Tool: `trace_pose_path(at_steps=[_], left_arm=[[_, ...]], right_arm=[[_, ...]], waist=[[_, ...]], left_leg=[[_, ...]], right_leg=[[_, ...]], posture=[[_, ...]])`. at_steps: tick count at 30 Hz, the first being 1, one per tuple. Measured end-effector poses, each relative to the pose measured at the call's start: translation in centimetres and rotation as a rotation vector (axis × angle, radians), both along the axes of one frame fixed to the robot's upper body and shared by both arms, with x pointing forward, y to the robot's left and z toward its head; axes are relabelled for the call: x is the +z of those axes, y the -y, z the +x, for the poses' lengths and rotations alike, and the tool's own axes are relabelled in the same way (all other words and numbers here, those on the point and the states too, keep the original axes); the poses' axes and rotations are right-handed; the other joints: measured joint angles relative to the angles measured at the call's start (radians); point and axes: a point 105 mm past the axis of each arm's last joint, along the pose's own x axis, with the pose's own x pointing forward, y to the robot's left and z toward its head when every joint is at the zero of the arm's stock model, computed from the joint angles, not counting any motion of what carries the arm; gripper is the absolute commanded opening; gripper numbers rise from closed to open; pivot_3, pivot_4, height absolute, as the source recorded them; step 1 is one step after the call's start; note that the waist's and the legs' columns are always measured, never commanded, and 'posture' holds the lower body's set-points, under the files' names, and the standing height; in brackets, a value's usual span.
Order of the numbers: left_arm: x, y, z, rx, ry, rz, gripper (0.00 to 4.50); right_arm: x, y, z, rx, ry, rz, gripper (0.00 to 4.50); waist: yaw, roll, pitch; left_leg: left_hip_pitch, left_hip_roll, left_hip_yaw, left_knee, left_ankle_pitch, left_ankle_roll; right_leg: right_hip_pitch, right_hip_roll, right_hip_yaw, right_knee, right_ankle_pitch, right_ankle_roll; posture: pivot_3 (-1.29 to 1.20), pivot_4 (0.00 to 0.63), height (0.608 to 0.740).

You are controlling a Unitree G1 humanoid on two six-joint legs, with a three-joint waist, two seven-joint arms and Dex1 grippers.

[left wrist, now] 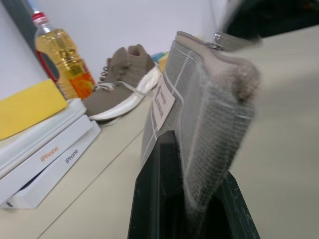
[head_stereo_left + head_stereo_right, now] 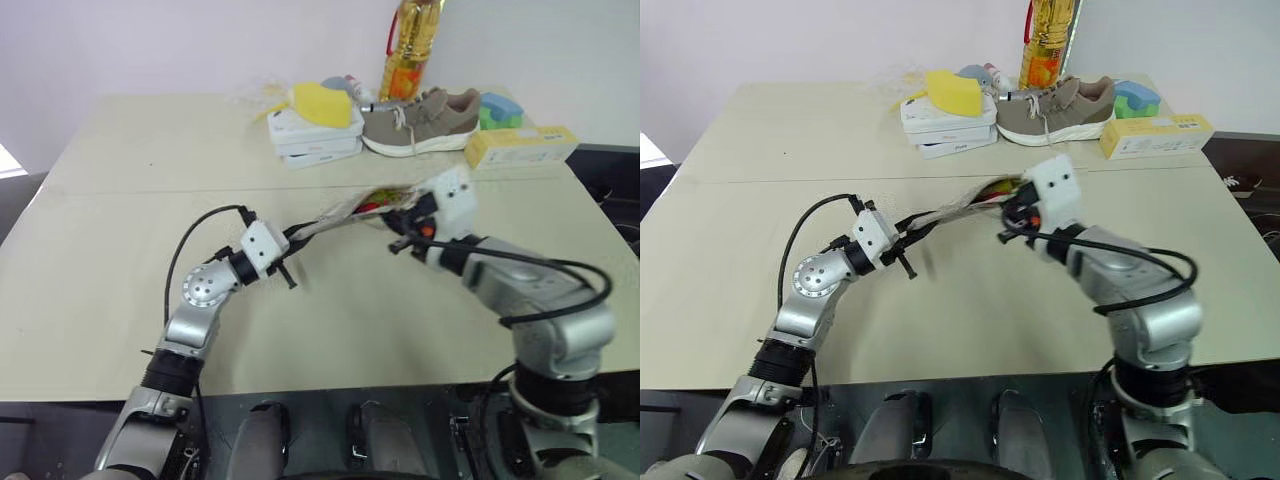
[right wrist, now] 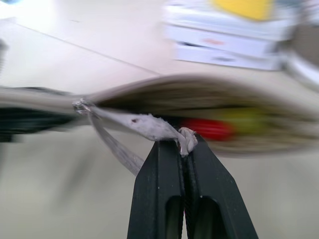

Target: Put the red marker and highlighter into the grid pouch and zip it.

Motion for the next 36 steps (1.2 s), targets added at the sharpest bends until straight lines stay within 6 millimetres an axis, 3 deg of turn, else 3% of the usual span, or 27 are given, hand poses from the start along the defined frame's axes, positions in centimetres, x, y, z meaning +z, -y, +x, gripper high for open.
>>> trace_pose_path(at_steps=[4, 7, 11, 13, 16, 21, 27, 32, 36], left_arm=[[-0.4, -0.4, -0.5, -0.039, -0.004, 0.02, 0.0], [-1.1, -1.0, -0.7, -0.037, -0.027, 0.032, 0.0], [-1.5, -1.1, -0.9, -0.053, -0.042, 0.041, 0.0], [-1.8, -1.3, -1.0, -0.06, -0.066, 0.04, 0.68], [-3.4, -2.8, -1.3, -0.043, -0.191, 0.055, 1.98], [-3.6, -4.4, -2.2, -0.026, -0.332, 0.014, 4.49], [-5.1, -8.6, -2.6, 0.136, -0.508, -0.05, 4.49], [-5.8, -11.2, -1.9, 0.298, -0.557, -0.087, 4.49], [-5.6, -12.1, -1.1, 0.381, -0.554, -0.129, 4.49]], right_arm=[[0.4, 3.7, 0.3, -0.096, -0.008, -0.098, 0.06], [-0.4, 6.2, 0.3, -0.172, -0.038, -0.161, 0.06], [-1.3, 6.6, 0.0, -0.155, -0.059, -0.184, 0.06], [-1.4, 6.3, -0.4, -0.121, -0.062, -0.198, 0.0], [-2.4, 5.3, -2.2, -0.009, -0.109, -0.216, 0.95], [-4.6, 4.9, -5.0, 0.107, -0.198, -0.201, 3.55], [-6.3, 7.1, -7.9, 0.113, -0.242, -0.175, 3.55], [-6.4, 9.5, -7.4, 0.008, -0.185, -0.111, 3.55], [-5.8, 9.8, -6.5, -0.035, -0.101, -0.057, 3.55]], waist=[[0.0, 0.0, 0.0], [0.0, 0.0, 0.0], [-0.002, 0.0, 0.0], [-0.001, 0.0, 0.0], [0.0, 0.0, 0.0], [0.003, -0.001, 0.001], [0.001, -0.001, 0.001], [0.001, -0.001, 0.001], [0.002, -0.001, 0.001]], left_leg=[[0.0, 0.0, 0.001, -0.001, 0.0, 0.0], [0.0, 0.0, 0.001, -0.002, 0.0, 0.0], [0.0, 0.0, 0.001, -0.001, 0.0, 0.0], [0.0, 0.0, 0.001, -0.001, 0.0, 0.0], [0.0, 0.001, 0.0, -0.002, 0.0, 0.0], [-0.001, 0.001, 0.0, -0.002, 0.0, 0.0], [0.0, 0.001, 0.0, -0.001, 0.0, 0.0], [0.0, 0.001, 0.0, 0.0, 0.0, 0.0], [0.0, 0.001, 0.0, -0.001, 0.0, 0.0]], right_leg=[[0.0, 0.0, 0.0, -0.001, 0.0, 0.0], [-0.001, 0.0, 0.0, -0.001, 0.0, 0.0], [-0.001, 0.001, 0.001, 0.0, 0.0, 0.0], [-0.001, 0.0, 0.001, 0.0, 0.0, 0.0], [-0.001, 0.001, 0.001, -0.001, 0.0, 0.0], [-0.002, -0.001, 0.001, -0.001, 0.0, 0.0], [-0.001, 0.0, 0.001, -0.002, -0.001, 0.001], [-0.001, 0.0, 0.001, -0.002, -0.002, -0.001], [-0.001, 0.0, 0.001, -0.002, -0.001, 0.0]], posture=[[0.0, 0.15, 0.74], [0.0, 0.15, 0.74], [0.0, 0.15, 0.74], [0.0, 0.15, 0.74], [0.0, 0.15, 0.74], [0.0, 0.15, 0.74], [0.0, 0.15, 0.74], [0.0, 0.15, 0.74], [0.0, 0.15, 0.74]])
